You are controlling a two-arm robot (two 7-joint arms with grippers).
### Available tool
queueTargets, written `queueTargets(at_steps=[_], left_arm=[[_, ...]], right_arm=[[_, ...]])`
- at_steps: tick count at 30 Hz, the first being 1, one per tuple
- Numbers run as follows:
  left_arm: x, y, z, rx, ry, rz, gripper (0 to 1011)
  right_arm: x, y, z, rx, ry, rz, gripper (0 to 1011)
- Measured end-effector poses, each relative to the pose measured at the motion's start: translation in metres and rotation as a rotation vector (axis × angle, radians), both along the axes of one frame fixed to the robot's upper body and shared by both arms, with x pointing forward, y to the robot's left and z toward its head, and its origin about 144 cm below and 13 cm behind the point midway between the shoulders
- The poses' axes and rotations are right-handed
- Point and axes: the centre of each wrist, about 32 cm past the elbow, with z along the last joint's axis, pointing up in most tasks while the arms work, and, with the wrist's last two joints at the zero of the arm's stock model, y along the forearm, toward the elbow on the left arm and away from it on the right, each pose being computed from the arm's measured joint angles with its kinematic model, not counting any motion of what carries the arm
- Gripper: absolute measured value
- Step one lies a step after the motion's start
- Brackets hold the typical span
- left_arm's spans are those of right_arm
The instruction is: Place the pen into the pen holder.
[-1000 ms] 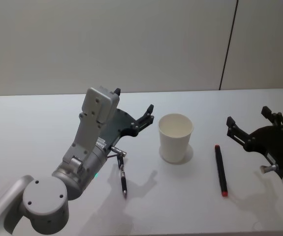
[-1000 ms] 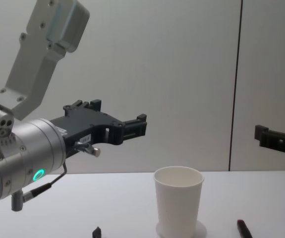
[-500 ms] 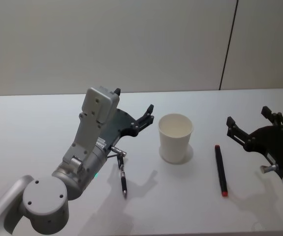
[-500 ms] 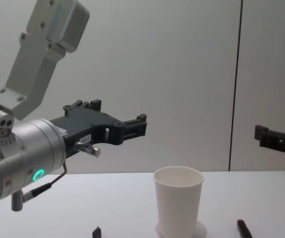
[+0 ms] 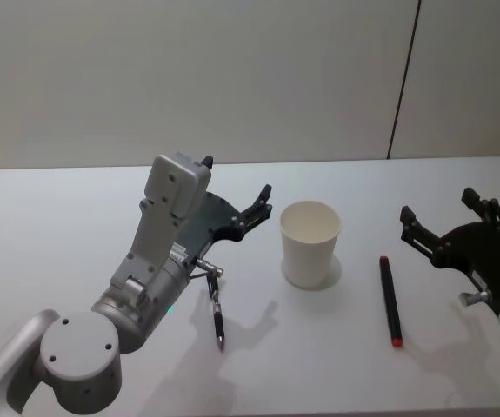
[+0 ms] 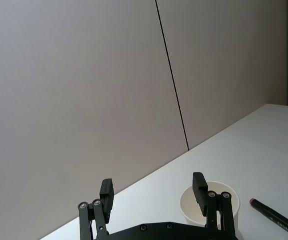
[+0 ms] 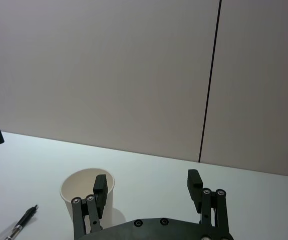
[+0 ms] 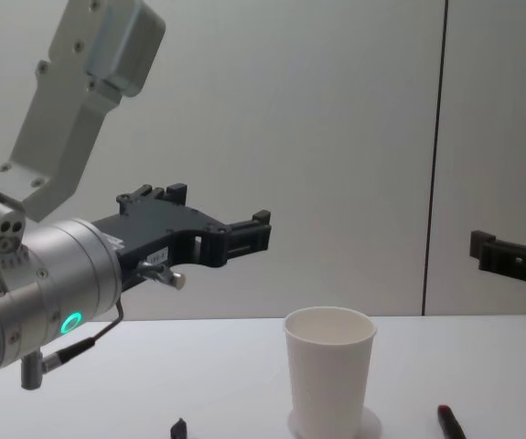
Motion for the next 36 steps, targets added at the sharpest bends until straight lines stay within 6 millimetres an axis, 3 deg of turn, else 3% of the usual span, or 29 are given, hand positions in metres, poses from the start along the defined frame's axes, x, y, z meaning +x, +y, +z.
queueTargets(at_steps=[22, 36], left_arm=[[0.0, 0.0, 0.0, 0.0, 0.0, 0.0, 1004], [0.0, 0.0, 0.0, 0.0, 0.0, 0.0, 1004]], right_arm=[[0.0, 0.0, 0.0, 0.0, -0.001, -0.001, 1001], [0.017, -0.001, 0.004, 0.014, 0.068, -0.049, 1002]])
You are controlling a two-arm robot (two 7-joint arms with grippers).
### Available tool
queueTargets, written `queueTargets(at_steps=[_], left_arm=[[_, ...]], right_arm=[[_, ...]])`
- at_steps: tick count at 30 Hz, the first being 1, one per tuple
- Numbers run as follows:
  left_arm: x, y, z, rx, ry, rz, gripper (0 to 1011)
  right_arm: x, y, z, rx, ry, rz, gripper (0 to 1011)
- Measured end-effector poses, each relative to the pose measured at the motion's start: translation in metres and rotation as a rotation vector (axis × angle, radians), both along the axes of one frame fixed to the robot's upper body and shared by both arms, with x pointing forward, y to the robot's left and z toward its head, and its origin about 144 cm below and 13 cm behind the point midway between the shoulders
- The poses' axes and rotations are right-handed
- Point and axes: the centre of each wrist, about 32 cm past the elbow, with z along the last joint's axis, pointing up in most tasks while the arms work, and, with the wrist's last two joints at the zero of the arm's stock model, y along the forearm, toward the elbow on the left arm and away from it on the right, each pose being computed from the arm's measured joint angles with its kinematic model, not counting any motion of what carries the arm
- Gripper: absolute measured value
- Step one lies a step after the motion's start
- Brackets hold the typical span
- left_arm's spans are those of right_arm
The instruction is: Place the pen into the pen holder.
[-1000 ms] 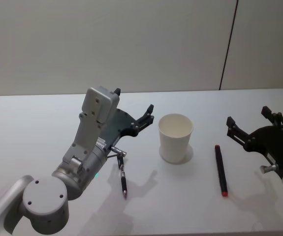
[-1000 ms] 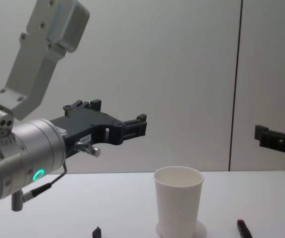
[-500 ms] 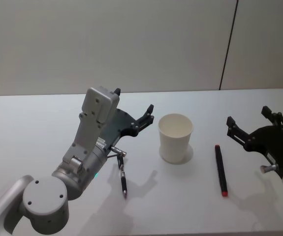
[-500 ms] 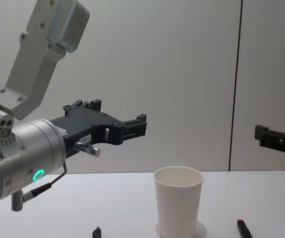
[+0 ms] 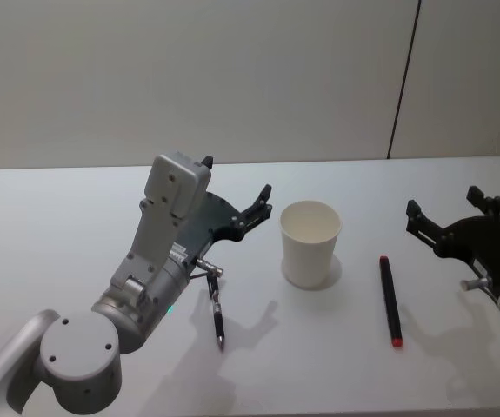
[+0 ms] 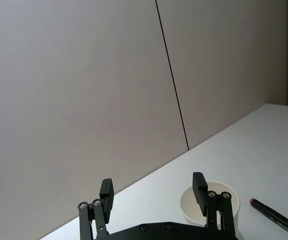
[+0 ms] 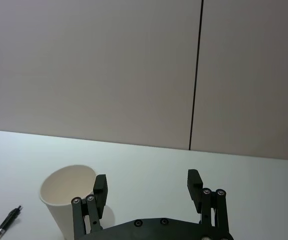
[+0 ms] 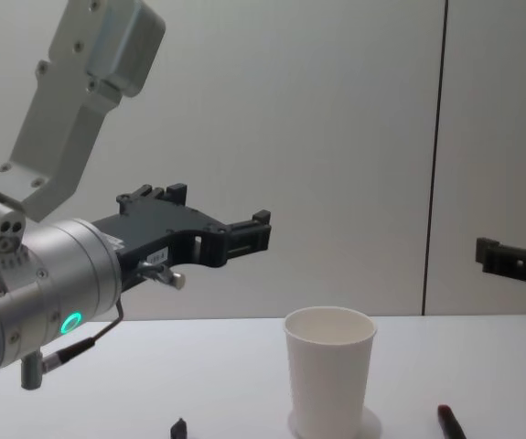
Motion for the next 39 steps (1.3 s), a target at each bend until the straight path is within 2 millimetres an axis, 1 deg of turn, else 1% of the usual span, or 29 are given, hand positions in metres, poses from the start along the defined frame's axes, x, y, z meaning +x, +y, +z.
queueTargets(at_steps=[7, 17, 28, 33, 39], left_arm=[[0.0, 0.0, 0.0, 0.0, 0.0, 0.0, 1004], [0.0, 0.0, 0.0, 0.0, 0.0, 0.0, 1004], [0.0, 0.0, 0.0, 0.0, 0.0, 0.0, 1004], [0.0, 0.0, 0.0, 0.0, 0.0, 0.0, 1004], [0.0, 0.0, 0.0, 0.0, 0.0, 0.0, 1004]], right_arm=[[0.009, 0.006, 0.0, 0.017, 0.074, -0.041, 1002], [0.019, 0.022, -0.003, 0.038, 0.202, -0.101, 1002], [0.023, 0.039, -0.007, 0.015, 0.299, -0.152, 1002], [0.025, 0.052, -0.01, -0.014, 0.346, -0.184, 1002], [0.027, 0.062, -0.012, -0.034, 0.377, -0.21, 1002]])
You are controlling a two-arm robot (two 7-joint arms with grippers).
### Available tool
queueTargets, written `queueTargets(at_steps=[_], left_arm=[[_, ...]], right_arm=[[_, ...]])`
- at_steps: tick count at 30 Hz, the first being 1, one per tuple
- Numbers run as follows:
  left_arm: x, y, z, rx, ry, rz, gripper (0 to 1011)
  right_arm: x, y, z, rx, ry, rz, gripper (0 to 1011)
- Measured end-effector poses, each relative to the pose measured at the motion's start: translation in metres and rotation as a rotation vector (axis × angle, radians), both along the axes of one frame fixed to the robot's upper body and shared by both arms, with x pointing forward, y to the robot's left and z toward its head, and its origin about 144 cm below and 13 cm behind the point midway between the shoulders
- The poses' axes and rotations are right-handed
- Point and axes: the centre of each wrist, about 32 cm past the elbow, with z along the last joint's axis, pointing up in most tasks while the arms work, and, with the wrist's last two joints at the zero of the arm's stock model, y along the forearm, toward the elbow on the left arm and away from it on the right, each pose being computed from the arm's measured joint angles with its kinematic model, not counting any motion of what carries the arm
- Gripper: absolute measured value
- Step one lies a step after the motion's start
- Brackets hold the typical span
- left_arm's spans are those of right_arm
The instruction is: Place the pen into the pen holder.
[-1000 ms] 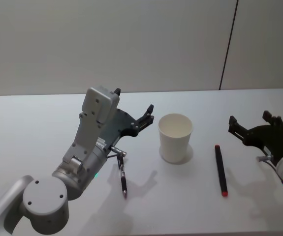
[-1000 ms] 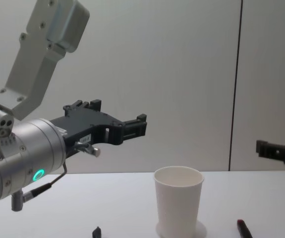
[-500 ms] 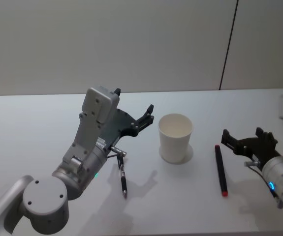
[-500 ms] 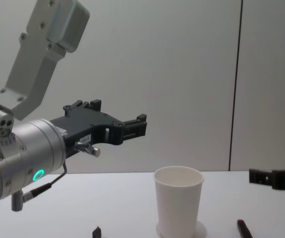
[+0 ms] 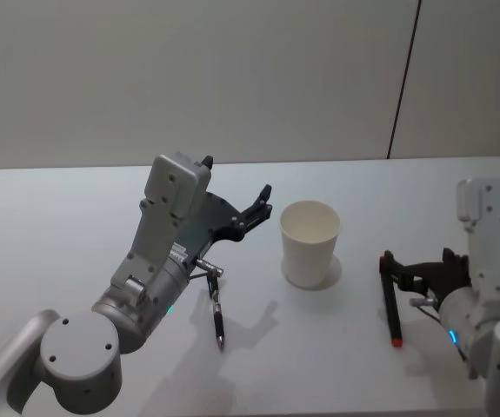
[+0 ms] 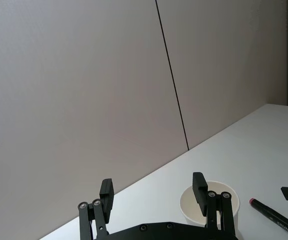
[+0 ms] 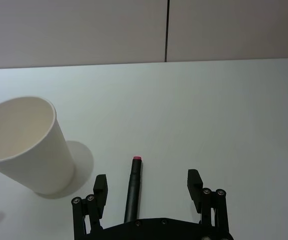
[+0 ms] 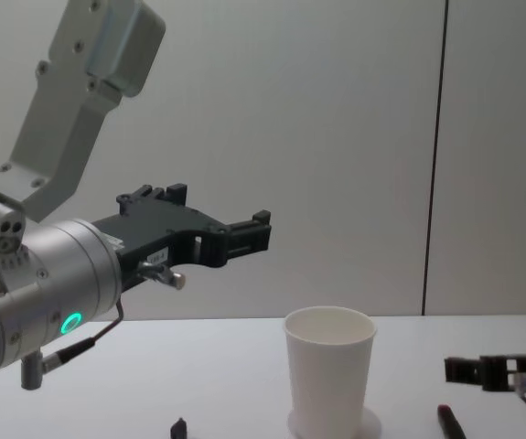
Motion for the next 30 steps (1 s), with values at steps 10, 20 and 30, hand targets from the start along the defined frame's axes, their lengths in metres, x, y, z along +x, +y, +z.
queueTargets(at_steps=[10, 20, 30], left_arm=[[0.0, 0.0, 0.0, 0.0, 0.0, 0.0, 1004], [0.0, 0.0, 0.0, 0.0, 0.0, 0.0, 1004], [0.0, 0.0, 0.0, 0.0, 0.0, 0.0, 1004]], right_arm=[[0.007, 0.012, -0.004, -0.028, 0.049, -0.034, 1002], [0.017, 0.018, -0.011, -0.041, 0.083, -0.05, 1001], [0.028, 0.023, -0.017, -0.054, 0.105, -0.055, 1001]])
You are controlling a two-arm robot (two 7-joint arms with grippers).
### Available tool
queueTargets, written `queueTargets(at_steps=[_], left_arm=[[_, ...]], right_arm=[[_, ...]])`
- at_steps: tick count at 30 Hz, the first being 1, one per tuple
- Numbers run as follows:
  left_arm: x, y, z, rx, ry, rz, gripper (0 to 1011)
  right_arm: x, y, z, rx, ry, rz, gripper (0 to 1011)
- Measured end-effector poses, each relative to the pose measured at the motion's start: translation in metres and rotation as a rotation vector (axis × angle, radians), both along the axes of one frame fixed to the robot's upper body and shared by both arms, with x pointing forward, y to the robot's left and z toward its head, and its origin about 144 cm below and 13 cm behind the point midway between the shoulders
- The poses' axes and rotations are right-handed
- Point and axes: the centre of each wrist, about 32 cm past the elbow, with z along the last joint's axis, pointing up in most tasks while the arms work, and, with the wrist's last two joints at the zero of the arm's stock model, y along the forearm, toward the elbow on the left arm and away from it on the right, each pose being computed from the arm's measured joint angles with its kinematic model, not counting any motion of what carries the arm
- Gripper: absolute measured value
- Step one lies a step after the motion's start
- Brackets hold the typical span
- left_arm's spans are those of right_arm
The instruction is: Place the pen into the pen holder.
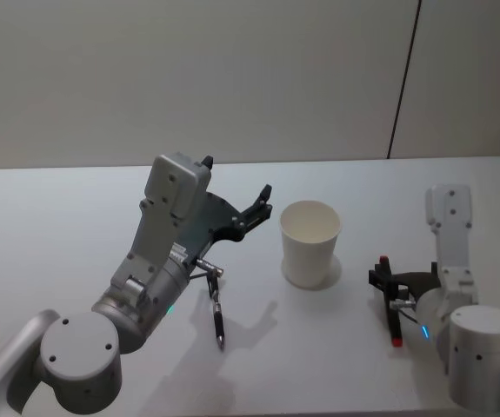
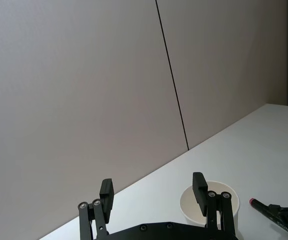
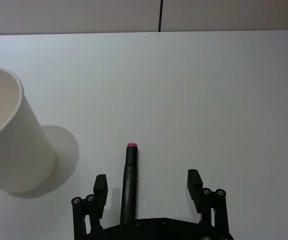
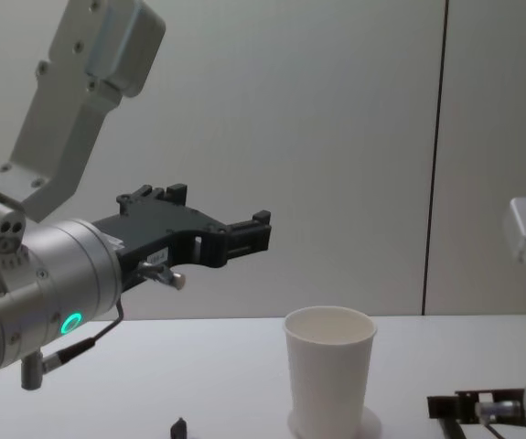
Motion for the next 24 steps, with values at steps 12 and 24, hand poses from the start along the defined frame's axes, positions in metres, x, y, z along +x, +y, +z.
queueTargets(at_steps=[12, 24], left_arm=[[0.0, 0.0, 0.0, 0.0, 0.0, 0.0, 1004], [0.0, 0.0, 0.0, 0.0, 0.0, 0.0, 1004]], right_arm=[[0.012, 0.007, -0.008, -0.012, 0.028, 0.009, 997], [0.021, 0.013, -0.014, -0.018, 0.057, 0.021, 708]])
